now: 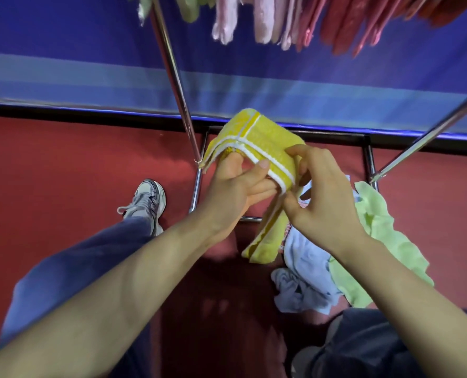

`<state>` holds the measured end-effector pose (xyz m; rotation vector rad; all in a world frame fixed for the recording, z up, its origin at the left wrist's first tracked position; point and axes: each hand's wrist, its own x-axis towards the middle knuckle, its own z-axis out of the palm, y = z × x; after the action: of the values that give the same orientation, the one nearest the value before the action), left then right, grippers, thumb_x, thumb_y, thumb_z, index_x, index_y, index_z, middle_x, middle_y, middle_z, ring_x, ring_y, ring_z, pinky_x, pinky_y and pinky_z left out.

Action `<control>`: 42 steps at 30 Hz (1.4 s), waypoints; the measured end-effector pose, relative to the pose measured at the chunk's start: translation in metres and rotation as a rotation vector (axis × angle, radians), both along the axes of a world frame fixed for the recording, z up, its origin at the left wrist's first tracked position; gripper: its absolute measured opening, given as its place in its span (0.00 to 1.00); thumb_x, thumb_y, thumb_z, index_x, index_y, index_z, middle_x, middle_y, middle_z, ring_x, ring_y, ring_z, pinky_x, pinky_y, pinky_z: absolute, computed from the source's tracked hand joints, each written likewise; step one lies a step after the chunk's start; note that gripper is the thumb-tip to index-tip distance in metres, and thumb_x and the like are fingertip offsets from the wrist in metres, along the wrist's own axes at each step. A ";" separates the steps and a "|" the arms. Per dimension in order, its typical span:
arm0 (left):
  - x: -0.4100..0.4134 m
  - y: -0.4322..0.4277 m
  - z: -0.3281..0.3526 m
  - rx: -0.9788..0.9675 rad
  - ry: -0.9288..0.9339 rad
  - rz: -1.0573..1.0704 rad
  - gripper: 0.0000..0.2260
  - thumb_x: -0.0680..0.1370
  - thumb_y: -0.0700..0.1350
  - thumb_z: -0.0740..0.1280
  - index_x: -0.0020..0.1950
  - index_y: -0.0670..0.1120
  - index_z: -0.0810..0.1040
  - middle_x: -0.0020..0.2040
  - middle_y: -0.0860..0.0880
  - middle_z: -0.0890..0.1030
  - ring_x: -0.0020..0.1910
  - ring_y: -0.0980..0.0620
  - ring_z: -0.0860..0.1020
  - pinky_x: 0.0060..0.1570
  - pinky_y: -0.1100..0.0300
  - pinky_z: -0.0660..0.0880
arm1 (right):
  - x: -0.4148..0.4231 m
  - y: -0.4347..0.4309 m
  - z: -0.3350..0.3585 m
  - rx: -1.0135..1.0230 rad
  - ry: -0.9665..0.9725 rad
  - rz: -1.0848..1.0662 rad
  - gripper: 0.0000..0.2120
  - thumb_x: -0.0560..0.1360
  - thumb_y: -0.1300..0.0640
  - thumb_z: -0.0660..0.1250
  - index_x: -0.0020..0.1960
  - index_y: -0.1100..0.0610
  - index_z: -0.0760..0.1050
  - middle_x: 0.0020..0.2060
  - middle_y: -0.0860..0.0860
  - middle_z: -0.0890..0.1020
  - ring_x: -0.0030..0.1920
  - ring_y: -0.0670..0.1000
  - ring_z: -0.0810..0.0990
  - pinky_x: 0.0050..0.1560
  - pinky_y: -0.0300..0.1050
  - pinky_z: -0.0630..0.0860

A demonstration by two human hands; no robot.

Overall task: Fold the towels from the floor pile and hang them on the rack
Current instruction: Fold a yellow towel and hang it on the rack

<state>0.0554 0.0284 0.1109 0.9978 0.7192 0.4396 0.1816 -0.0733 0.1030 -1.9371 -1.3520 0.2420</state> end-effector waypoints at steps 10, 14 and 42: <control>0.002 -0.001 -0.009 0.117 0.098 0.060 0.16 0.79 0.33 0.68 0.65 0.35 0.70 0.52 0.38 0.84 0.52 0.43 0.84 0.56 0.51 0.81 | -0.002 0.004 -0.006 0.129 -0.162 -0.101 0.12 0.75 0.63 0.64 0.57 0.59 0.78 0.43 0.54 0.77 0.42 0.57 0.78 0.40 0.56 0.76; 0.003 -0.008 -0.011 0.213 0.161 0.009 0.15 0.77 0.36 0.70 0.61 0.34 0.71 0.49 0.34 0.83 0.50 0.39 0.84 0.53 0.46 0.81 | -0.001 0.006 -0.005 0.142 -0.231 -0.091 0.08 0.77 0.58 0.66 0.54 0.59 0.79 0.41 0.53 0.77 0.41 0.57 0.78 0.36 0.54 0.75; 0.004 -0.016 0.004 -0.142 0.104 -0.239 0.15 0.70 0.48 0.59 0.50 0.43 0.77 0.47 0.37 0.82 0.45 0.39 0.83 0.48 0.48 0.82 | 0.003 0.008 -0.003 0.272 -0.291 0.040 0.03 0.77 0.63 0.69 0.46 0.62 0.82 0.36 0.55 0.79 0.36 0.57 0.77 0.37 0.51 0.74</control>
<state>0.0593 0.0126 0.1148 0.9632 0.7035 0.1273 0.1849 -0.0650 0.0997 -1.7638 -1.5226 -0.2054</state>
